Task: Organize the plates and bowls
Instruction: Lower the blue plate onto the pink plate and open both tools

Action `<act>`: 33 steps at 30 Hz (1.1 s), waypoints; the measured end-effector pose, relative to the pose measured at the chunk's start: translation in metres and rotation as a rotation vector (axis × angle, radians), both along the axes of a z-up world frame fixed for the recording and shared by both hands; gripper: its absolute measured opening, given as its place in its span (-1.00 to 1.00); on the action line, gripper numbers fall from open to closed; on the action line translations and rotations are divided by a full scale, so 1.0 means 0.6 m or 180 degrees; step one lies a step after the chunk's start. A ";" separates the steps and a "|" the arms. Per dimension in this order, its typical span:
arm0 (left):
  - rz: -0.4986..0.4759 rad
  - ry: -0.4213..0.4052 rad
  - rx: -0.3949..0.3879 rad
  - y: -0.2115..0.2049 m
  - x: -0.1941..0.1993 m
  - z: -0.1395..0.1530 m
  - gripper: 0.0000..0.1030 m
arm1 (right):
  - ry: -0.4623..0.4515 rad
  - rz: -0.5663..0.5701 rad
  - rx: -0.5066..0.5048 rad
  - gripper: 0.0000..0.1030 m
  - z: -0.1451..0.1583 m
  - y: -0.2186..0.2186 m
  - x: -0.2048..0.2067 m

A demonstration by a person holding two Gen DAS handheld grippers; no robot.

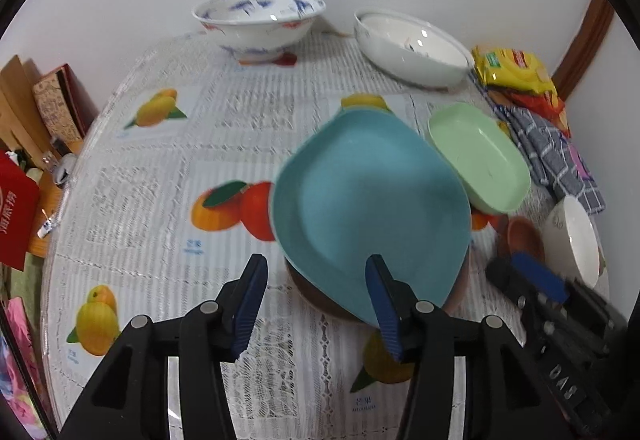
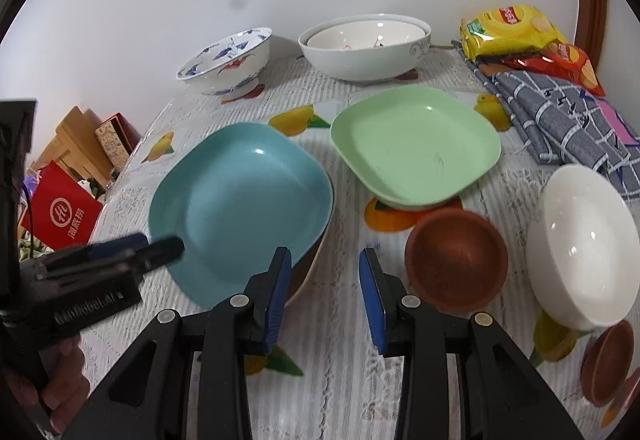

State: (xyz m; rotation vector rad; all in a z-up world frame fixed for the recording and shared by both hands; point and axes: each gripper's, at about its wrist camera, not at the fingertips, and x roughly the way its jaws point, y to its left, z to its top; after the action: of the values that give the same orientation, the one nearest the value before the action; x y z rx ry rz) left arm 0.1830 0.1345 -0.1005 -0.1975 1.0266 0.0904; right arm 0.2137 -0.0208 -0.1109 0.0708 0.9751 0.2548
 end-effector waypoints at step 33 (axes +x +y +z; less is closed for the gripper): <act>-0.0031 0.0138 0.0010 0.019 -0.010 -0.023 -0.28 | 0.0141 0.0231 0.0338 -0.29 -0.029 0.010 -0.055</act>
State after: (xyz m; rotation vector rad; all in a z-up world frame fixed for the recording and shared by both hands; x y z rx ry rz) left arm 0.1767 0.1461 -0.1141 -0.1884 1.0705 0.0876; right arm 0.1809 -0.0150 -0.1280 0.1386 1.0090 0.3730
